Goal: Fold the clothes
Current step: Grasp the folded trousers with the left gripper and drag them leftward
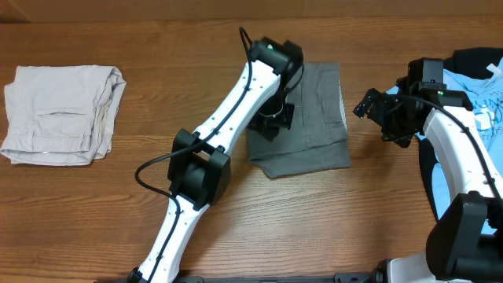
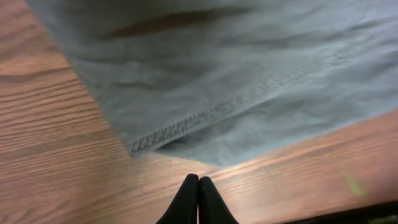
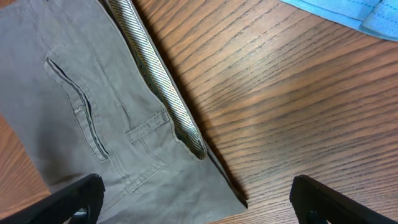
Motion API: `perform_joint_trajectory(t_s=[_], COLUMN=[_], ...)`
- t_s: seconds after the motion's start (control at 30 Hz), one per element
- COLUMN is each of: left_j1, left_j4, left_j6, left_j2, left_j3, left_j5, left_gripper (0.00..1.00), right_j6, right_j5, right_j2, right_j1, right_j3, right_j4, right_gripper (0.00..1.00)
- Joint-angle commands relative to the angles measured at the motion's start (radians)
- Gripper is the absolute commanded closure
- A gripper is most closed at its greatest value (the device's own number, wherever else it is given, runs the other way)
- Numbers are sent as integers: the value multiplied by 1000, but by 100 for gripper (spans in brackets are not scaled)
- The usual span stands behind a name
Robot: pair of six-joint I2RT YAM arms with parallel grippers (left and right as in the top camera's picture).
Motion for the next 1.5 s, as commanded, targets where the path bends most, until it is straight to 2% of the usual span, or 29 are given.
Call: perform_joint_trajectory(t_s=[0.0,0.33,0.63,0.9,0.97,1.03,1.07,1.1,1.17,1.23,1.3,1.47], left_j1=[-15,-13,30,176,229,306,329,355,399,435,460,469], left_j4=[43,208,248,331,371,439,463,490,530,544,523,334], left_j6=[15,10,-87,-100,-101,-101,-100,-90,-45,13,31,31], left_j2=[9,9,9,9,9,9,9,9,9,8,3,-55], left_j3=[-89,-270,-352,-357,-357,-357,-357,-355,-340,-302,-244,1], left_j5=[-16,-28,-315,-462,-461,-433,-412,-376,-286,-177,-112,-116], left_gripper=[96,96,96,95,88,70,65,55,23,3,0,1], right_j6=[-2,-2,-2,-2,-2,-2,-2,-2,-2,-2,-2,-2], right_j5=[11,11,11,11,11,11,11,11,11,11,11,11], right_j2=[-5,-5,-5,-5,-5,-5,-5,-5,-5,-5,-5,-5], right_j1=[1,1,1,1,1,1,1,1,1,1,1,1], right_j3=[7,7,7,7,7,7,7,7,7,7,7,7], right_j4=[6,5,6,5,6,5,5,6,5,6,6,5], right_gripper=[0,0,0,0,0,0,0,0,0,0,0,0])
